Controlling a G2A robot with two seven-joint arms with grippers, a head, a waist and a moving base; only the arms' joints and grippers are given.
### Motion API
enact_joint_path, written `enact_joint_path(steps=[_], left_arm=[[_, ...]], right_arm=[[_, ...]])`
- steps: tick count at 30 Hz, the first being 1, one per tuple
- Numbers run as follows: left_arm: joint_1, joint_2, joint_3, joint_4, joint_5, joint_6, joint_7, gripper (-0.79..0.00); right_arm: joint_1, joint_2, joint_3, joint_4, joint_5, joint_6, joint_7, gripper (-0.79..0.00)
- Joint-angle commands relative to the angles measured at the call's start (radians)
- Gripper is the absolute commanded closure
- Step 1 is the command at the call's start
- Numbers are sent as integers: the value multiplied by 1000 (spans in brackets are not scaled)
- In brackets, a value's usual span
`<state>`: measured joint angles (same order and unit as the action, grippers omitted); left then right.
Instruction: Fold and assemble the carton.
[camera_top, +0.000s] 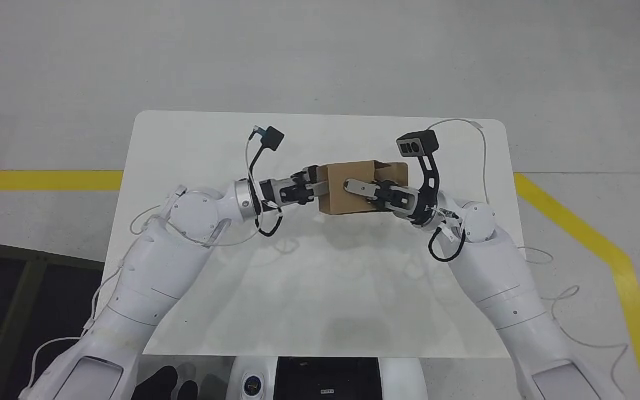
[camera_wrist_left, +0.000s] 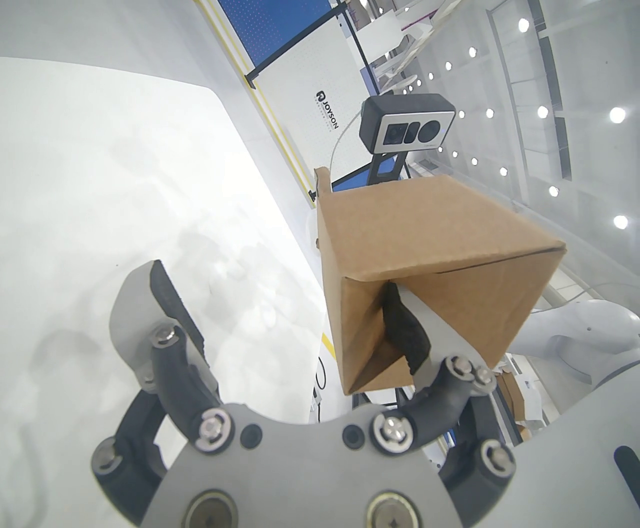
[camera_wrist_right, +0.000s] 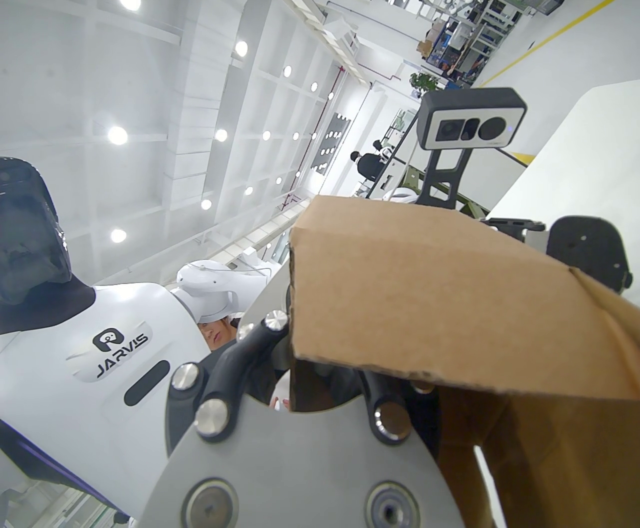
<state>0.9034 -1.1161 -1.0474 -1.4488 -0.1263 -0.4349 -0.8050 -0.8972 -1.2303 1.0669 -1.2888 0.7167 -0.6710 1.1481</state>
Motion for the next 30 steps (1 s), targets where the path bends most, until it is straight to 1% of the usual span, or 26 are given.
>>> enact_joint_path(steps=[1,7,19,26,30], left_arm=[[3,1,-6,9,-11,-2,-3,-785],[17,6,-37,26,-43,-20,-23,-785],[62,16,-69,13,-66,-94,-73,-785],[90,26,-110,7,-81,-100,-79,-785],[101,29,-119,-9,-87,-106,-81,-785]], right_arm=[[0,-1,1,1,1,1,2,0],[3,-2,4,4,1,5,6,0],[3,-6,4,15,2,8,9,0],[0,-7,7,19,-2,8,8,0],[2,-9,4,20,-2,7,8,0]])
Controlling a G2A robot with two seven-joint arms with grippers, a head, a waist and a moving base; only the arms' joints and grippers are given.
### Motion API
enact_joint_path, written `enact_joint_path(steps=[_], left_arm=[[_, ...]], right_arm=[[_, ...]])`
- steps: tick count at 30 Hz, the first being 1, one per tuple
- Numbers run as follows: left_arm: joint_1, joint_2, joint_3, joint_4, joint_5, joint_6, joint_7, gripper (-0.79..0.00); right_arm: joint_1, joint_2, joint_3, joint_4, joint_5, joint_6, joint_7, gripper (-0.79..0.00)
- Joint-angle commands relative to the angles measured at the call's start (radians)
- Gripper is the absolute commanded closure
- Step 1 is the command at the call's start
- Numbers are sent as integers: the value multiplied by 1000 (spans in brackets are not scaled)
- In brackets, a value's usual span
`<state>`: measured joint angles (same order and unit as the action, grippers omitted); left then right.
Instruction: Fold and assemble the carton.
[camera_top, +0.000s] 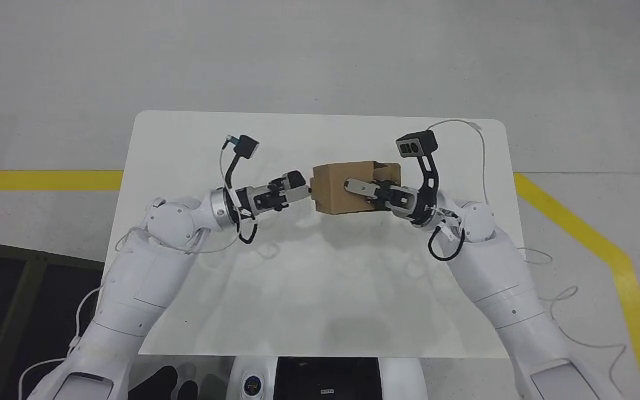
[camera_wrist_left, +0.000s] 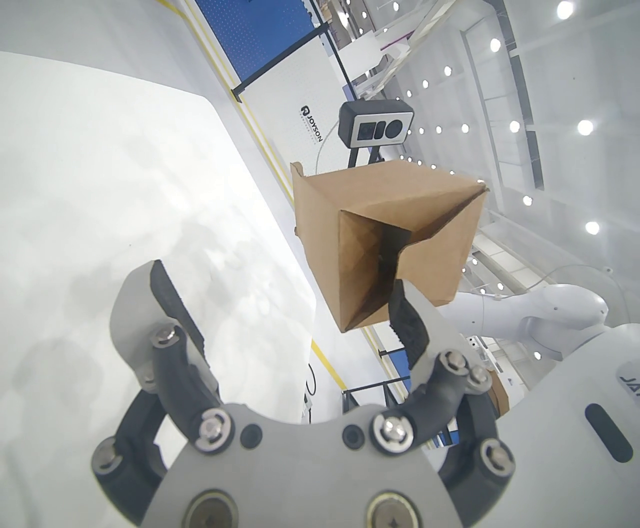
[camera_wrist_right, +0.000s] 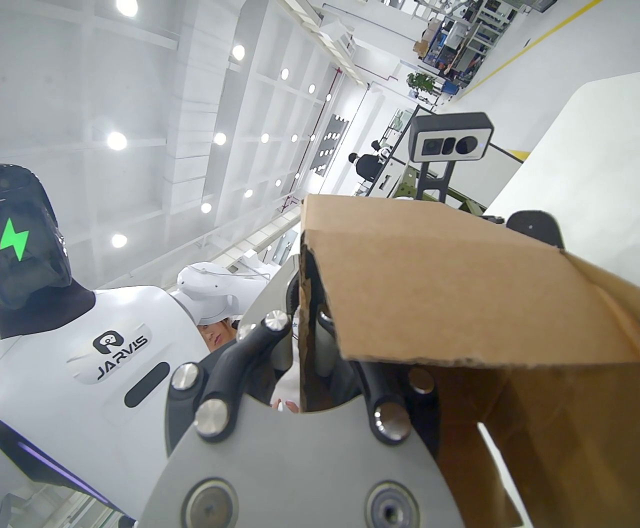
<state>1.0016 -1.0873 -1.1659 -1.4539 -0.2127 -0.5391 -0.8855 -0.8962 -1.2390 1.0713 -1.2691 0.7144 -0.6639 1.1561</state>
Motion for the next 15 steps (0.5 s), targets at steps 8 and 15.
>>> enact_joint_path(steps=[8,15], left_arm=[[24,5,-40,3,-31,5,50,-785],[45,12,-72,-15,-70,-27,14,-785]], right_arm=[[0,0,8,14,-16,-3,-3,0],[-2,-3,6,15,-20,-1,-8,0]])
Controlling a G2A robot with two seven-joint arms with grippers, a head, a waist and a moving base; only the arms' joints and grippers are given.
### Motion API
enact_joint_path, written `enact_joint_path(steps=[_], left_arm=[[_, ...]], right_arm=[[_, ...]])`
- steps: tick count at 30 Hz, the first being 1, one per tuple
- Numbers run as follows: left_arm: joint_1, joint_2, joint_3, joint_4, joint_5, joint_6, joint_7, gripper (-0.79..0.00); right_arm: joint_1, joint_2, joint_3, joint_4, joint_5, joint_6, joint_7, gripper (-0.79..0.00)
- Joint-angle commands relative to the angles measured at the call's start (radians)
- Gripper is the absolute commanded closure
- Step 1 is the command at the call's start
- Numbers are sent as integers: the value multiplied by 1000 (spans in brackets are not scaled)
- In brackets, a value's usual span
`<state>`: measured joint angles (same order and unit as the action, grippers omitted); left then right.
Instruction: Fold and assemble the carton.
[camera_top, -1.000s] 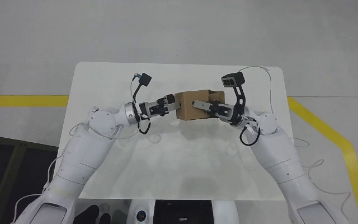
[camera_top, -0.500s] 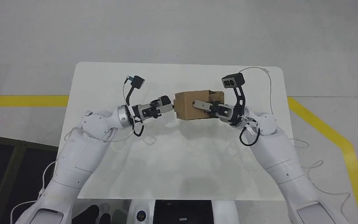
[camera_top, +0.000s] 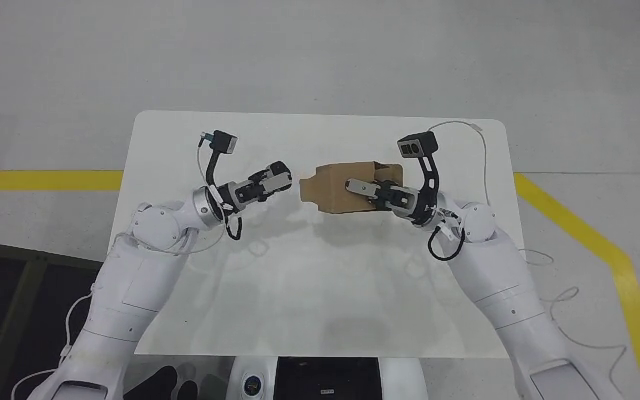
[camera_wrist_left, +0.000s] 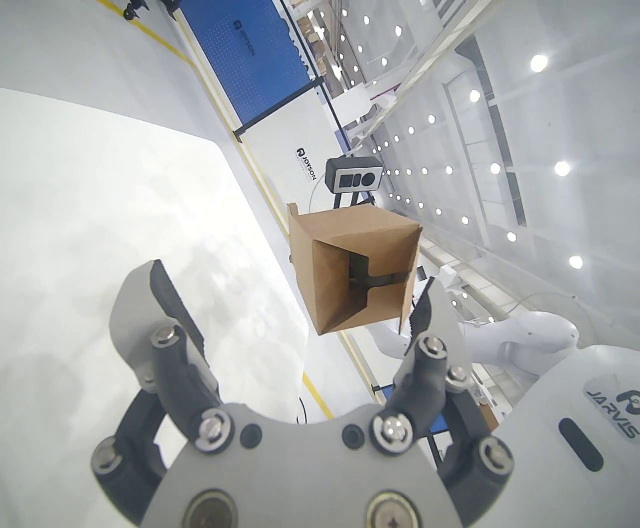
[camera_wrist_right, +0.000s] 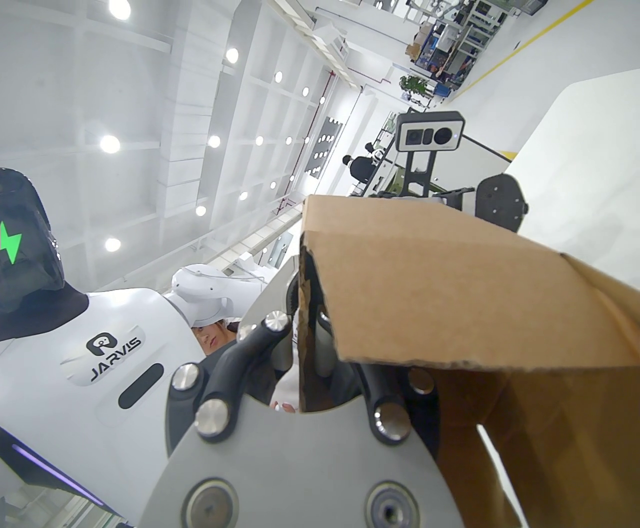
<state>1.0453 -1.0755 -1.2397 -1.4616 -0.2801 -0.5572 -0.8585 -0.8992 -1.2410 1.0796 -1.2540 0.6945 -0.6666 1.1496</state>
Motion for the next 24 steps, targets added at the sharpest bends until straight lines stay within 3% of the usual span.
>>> enact_joint_path(steps=[1,24], left_arm=[[2,1,4,-14,-4,-15,-21,-785],[-75,-24,115,4,62,35,5,-785]], right_arm=[[2,-2,-4,0,-2,2,-2,0],[6,-9,-15,-44,16,16,19,0]])
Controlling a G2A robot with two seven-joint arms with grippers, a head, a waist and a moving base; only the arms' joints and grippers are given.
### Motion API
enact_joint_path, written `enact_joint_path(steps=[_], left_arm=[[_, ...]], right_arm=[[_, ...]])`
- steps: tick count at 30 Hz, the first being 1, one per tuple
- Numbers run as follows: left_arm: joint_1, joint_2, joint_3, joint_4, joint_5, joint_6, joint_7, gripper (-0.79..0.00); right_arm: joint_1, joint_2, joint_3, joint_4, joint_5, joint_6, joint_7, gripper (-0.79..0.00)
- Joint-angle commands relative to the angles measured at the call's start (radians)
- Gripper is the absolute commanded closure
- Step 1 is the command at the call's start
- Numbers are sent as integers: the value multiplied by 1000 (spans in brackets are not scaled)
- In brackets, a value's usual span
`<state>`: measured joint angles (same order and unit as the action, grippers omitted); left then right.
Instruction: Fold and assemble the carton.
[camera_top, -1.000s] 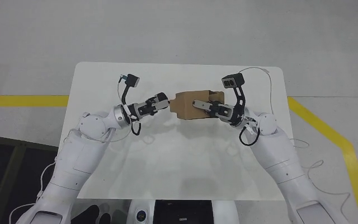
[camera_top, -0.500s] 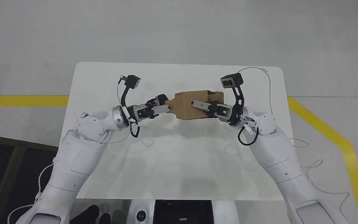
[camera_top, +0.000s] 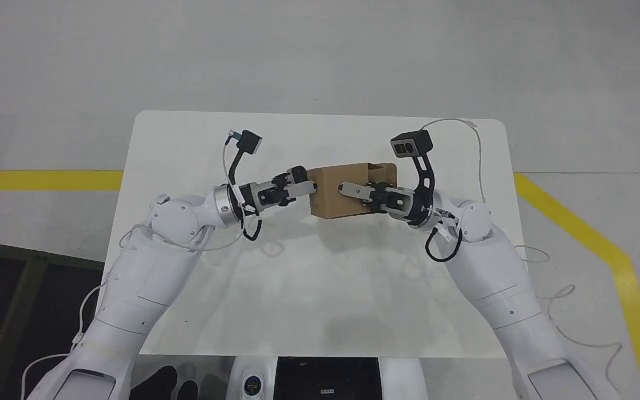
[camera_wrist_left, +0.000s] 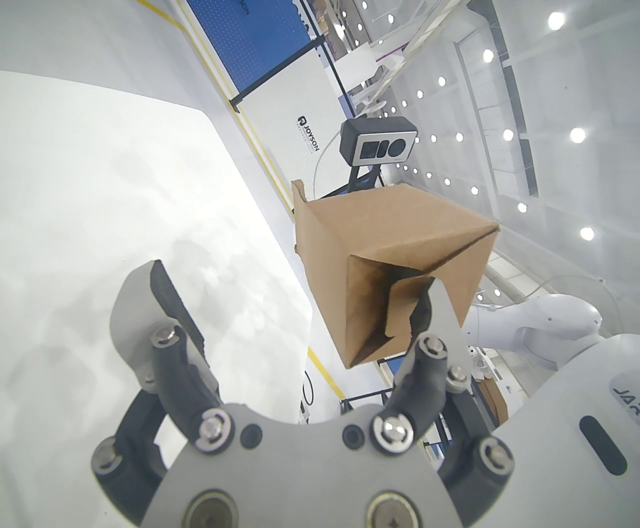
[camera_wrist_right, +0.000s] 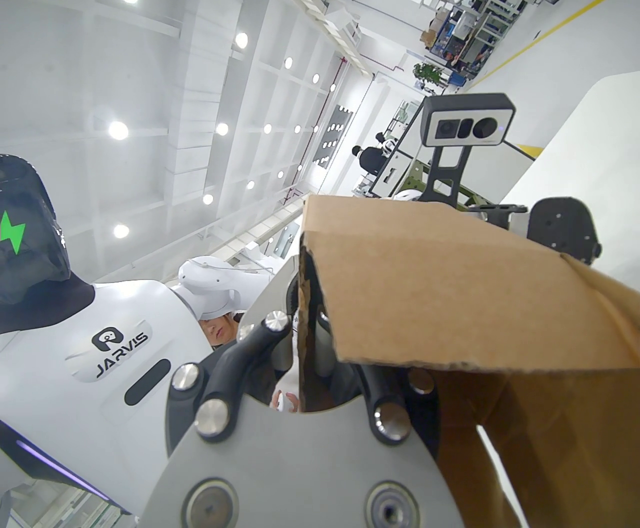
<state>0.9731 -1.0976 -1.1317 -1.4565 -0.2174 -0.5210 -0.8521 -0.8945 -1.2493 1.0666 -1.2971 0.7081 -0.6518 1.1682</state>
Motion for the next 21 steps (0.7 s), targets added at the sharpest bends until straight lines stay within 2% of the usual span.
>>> enact_joint_path(steps=[1,21], left_arm=[[-5,-3,14,-2,-2,-4,-4,-785],[-28,-13,43,3,-5,-13,-6,-785]], right_arm=[[2,-1,-2,-2,1,0,0,0],[0,0,2,-14,9,5,6,0]])
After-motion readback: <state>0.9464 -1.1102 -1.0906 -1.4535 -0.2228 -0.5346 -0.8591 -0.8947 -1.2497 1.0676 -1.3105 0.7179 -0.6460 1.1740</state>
